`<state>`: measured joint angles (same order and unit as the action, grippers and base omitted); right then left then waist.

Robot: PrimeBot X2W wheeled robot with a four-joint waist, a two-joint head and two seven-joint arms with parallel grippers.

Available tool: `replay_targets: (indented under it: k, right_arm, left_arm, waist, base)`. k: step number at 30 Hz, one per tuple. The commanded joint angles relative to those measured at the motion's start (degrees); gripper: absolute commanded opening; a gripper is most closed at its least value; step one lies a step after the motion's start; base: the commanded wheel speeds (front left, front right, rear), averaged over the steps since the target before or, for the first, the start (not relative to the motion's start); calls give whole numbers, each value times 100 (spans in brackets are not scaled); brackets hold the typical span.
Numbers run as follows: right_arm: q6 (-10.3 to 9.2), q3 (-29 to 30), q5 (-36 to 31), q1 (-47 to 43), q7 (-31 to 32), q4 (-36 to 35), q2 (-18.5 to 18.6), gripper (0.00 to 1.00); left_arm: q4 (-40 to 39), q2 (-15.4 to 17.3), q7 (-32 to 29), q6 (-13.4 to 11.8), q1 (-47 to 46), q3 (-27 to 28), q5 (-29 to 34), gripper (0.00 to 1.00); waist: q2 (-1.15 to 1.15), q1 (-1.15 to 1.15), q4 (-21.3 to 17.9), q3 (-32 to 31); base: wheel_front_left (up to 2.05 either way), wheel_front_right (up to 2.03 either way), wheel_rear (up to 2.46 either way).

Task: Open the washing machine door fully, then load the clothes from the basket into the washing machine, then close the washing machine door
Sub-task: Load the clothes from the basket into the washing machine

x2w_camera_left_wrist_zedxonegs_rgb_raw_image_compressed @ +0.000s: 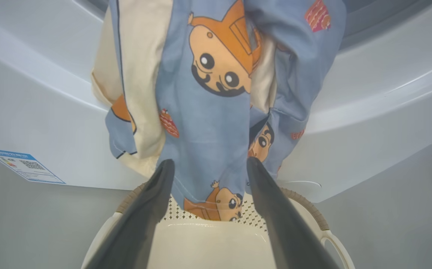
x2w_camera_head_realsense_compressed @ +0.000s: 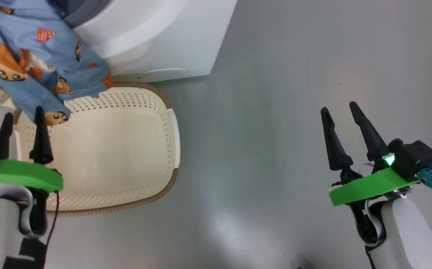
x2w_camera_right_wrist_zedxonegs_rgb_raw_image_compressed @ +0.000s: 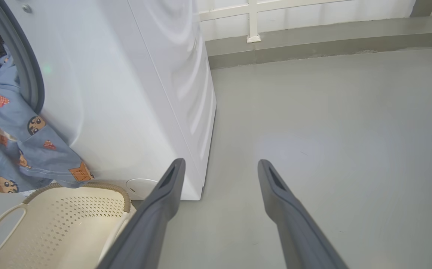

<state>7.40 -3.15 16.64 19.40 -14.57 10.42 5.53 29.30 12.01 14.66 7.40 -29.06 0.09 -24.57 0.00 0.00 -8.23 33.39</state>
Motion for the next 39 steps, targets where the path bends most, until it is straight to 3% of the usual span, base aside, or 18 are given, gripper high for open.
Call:
replay_targets:
  k: [1,17,28,37,38,39]
  right_arm:
    - [9,-161,-50,49,-43,-112,-30,100]
    - [9,-334,-30,124,-43,-130,-96,100]
    - [9,-415,-12,180,-43,-135,-155,100]
    - [9,-455,-16,196,-43,-162,-182,100]
    - [9,-458,-20,196,-43,-166,-183,100]
    - [9,-458,-22,196,-43,-168,-184,100]
  left_arm:
    - [143,307,34,9,-217,25,-106,100]
    - [1626,934,34,9,-1544,-491,-546,100]
    - [1421,1425,34,9,-1902,-1771,-1440,100]
    - [1367,1690,34,9,-2124,-2095,-1938,100]
    - [1379,1700,34,9,-2149,-2113,-1968,97]
    - [1389,1709,34,9,-2169,-2124,-1996,51]
  waist:
    - [0,0,-61,45]
    - [0,0,-350,258]
    - [0,0,-509,350]
    - [0,0,-590,368]
    - [0,0,-594,370]
    - [0,0,-597,370]
  base:
    - [0,0,0]
    - [0,0,0]
    - [0,0,0]
    - [0,0,0]
    - [0,0,0]
    - [0,0,0]
